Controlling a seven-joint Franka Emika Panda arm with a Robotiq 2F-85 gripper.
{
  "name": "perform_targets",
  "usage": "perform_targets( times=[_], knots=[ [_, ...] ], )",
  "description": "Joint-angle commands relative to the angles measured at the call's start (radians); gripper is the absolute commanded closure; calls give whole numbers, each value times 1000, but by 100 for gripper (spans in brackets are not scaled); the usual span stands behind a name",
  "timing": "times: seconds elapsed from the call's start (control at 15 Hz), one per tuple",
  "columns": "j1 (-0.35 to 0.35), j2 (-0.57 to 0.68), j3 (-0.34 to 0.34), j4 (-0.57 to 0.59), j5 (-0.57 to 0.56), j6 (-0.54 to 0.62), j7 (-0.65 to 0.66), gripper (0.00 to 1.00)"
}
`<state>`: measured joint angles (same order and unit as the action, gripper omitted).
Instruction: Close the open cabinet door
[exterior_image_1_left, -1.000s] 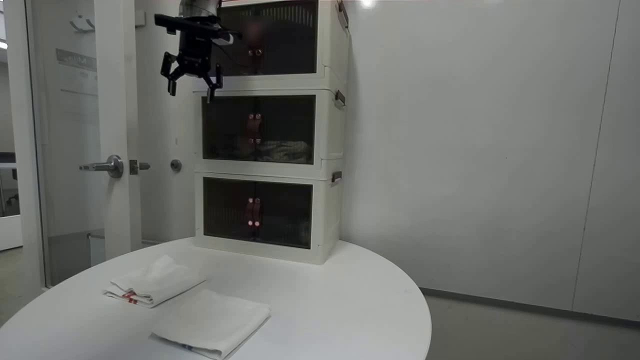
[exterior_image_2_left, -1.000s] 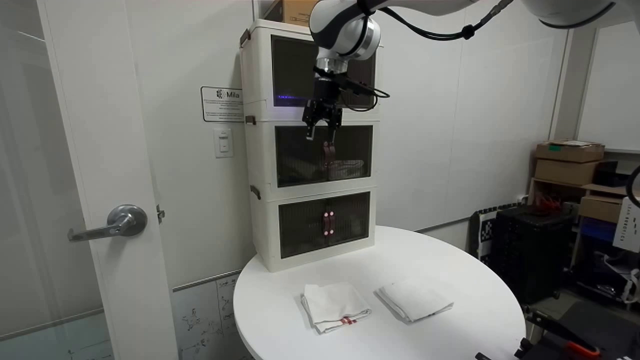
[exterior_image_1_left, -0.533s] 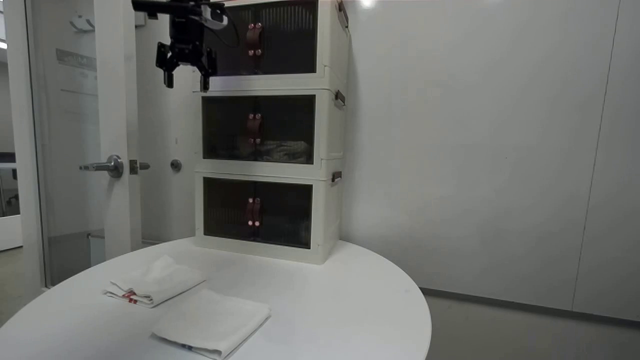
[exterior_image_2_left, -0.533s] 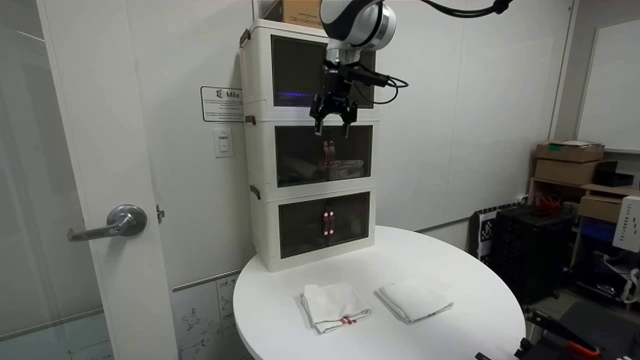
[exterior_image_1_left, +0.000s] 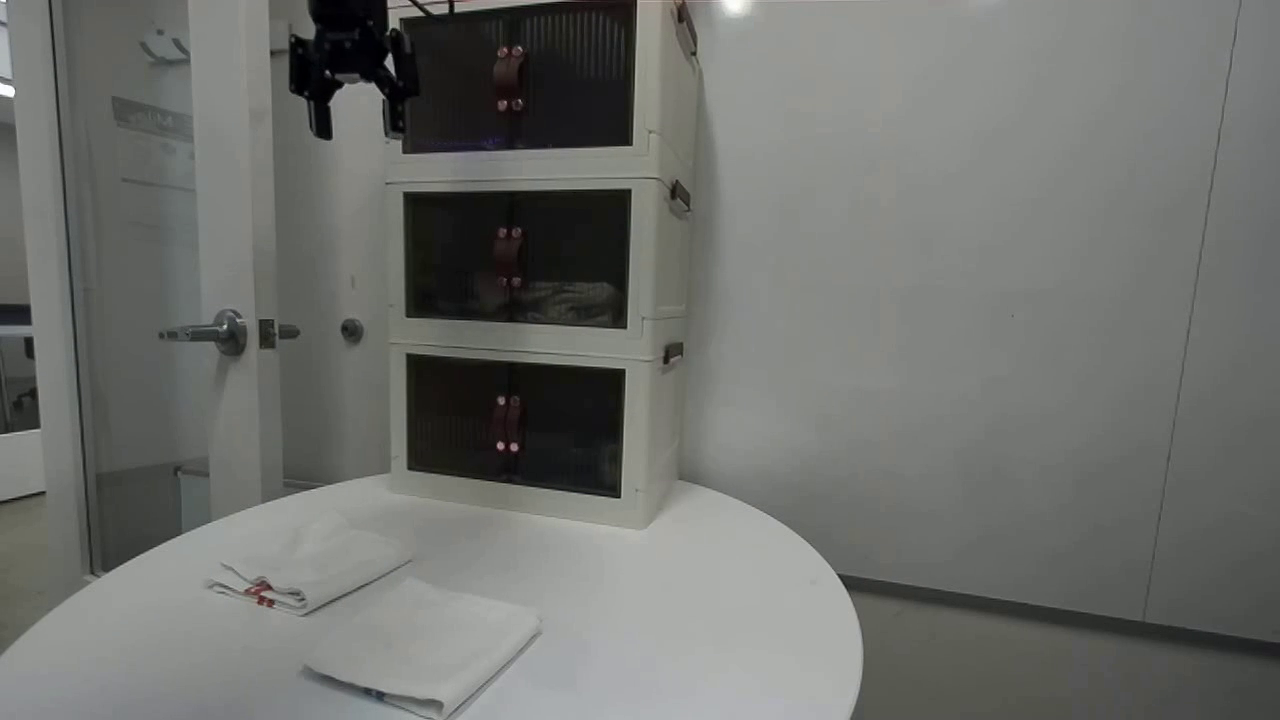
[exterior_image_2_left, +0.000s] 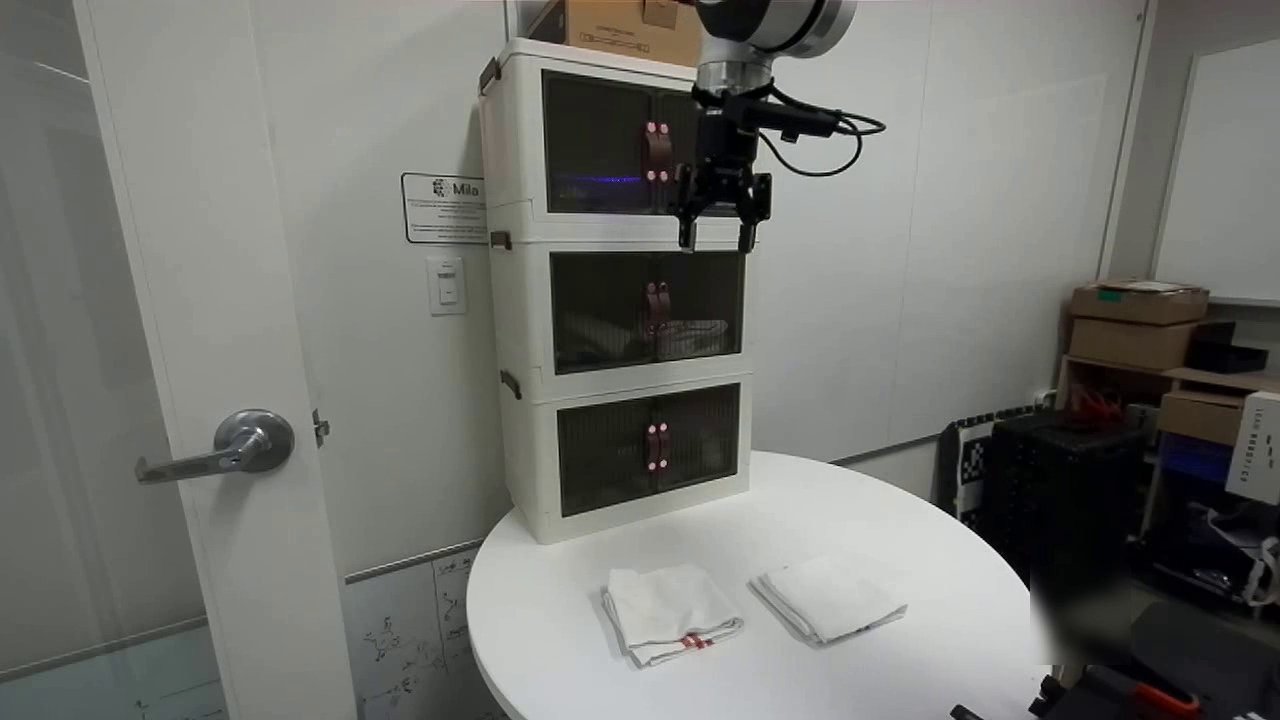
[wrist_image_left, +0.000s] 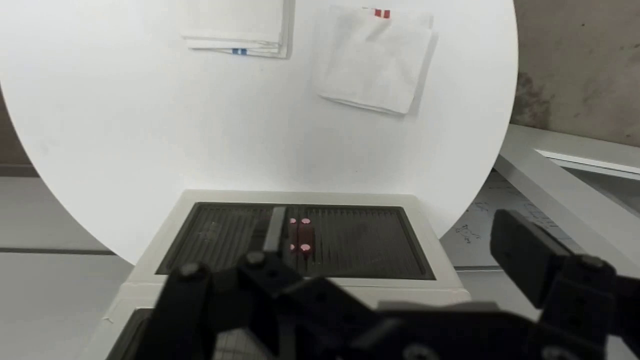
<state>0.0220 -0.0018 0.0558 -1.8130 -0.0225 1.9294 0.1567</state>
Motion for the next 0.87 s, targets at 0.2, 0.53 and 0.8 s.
perform_targets(
  times=[0.2,0.53,0.8],
  knots=[
    [-11,-235,-2,-222,-60,7,137,0],
    [-20,-255,1,-232,-38,-12,121,0],
    [-21,-271,2,-251,-38,-12,122,0]
  ],
)
